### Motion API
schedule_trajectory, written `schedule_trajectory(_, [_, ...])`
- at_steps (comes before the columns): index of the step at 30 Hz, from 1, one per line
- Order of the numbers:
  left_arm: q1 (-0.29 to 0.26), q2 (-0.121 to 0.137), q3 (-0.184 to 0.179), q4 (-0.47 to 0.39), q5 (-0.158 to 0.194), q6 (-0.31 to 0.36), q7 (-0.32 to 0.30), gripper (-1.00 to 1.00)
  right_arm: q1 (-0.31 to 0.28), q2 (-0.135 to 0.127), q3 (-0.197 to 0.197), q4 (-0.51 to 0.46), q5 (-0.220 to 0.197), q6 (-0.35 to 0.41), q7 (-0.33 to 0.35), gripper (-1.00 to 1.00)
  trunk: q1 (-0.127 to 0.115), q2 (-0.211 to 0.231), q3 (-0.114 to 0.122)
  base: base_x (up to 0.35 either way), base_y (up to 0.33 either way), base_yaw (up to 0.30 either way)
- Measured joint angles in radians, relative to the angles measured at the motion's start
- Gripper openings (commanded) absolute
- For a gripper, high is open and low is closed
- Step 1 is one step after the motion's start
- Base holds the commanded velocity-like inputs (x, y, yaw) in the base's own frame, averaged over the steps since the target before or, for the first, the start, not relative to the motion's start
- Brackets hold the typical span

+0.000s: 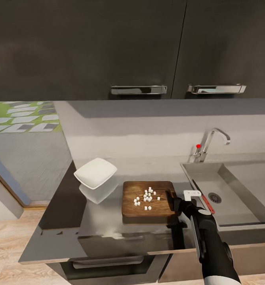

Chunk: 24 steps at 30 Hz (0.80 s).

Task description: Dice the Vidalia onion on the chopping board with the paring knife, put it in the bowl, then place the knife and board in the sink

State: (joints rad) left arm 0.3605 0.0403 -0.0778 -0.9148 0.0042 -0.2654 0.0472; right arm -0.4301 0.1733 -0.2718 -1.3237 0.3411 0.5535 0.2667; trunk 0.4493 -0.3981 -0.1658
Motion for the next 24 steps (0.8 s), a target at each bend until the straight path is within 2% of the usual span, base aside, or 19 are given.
schedule_trajectory(24, [0.0, 0.0, 0.0, 0.001, 0.0, 0.0, 0.0, 1.0, 0.0, 0.0, 0.0, -0.002, 0.0, 0.0, 0.0, -1.0, 0.0, 0.0, 0.039, 0.0, 0.0, 0.0])
